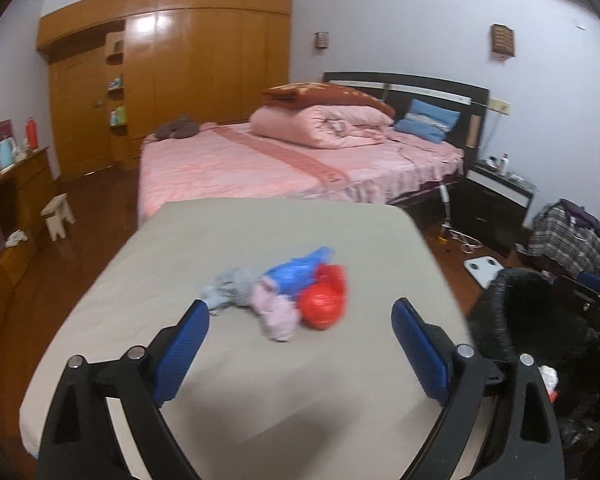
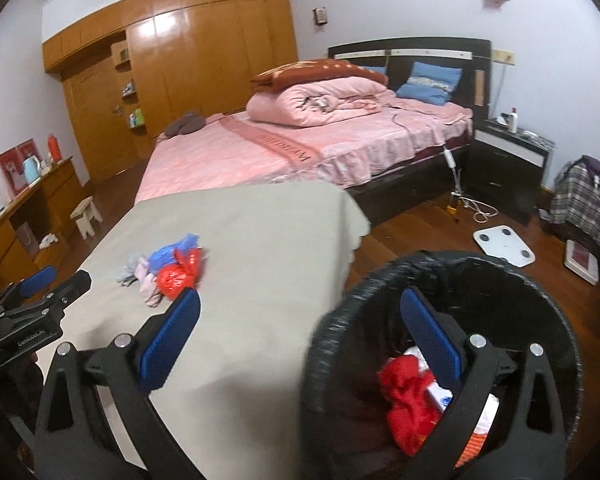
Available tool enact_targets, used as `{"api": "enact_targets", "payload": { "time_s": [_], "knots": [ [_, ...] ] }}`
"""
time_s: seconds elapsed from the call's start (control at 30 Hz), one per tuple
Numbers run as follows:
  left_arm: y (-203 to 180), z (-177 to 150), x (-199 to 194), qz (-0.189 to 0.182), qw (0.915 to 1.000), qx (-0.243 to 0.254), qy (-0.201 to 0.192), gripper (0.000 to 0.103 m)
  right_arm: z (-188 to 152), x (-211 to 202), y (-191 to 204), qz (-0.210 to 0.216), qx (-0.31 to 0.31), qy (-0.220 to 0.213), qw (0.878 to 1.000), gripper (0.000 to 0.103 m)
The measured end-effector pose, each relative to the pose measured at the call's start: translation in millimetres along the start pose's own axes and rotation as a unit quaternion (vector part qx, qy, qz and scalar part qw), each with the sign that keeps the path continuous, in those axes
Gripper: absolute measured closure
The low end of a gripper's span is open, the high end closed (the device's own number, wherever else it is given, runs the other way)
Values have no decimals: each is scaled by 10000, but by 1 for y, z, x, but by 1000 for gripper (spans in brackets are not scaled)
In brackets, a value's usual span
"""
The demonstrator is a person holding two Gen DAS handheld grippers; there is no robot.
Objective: Collect trash
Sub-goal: 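Withdraw both open tools from the bin back over the bed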
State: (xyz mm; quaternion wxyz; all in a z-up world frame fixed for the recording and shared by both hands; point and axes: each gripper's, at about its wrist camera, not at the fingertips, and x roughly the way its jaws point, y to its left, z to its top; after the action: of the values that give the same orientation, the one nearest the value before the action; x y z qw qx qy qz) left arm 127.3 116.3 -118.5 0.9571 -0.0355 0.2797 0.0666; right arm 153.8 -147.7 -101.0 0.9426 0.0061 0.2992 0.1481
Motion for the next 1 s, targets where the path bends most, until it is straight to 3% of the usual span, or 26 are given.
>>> {"api": "enact_targets", "payload": {
  "time_s": [0.33,1.0],
  "knots": [
    [44,-9,19,320,9993,-146,90,12,6,50,41,168,-100,173,9997,5],
    [96,-25,77,658,9961,-422,399,12,-3,146,107,462,-465,654,9957,5]
  ]
}}
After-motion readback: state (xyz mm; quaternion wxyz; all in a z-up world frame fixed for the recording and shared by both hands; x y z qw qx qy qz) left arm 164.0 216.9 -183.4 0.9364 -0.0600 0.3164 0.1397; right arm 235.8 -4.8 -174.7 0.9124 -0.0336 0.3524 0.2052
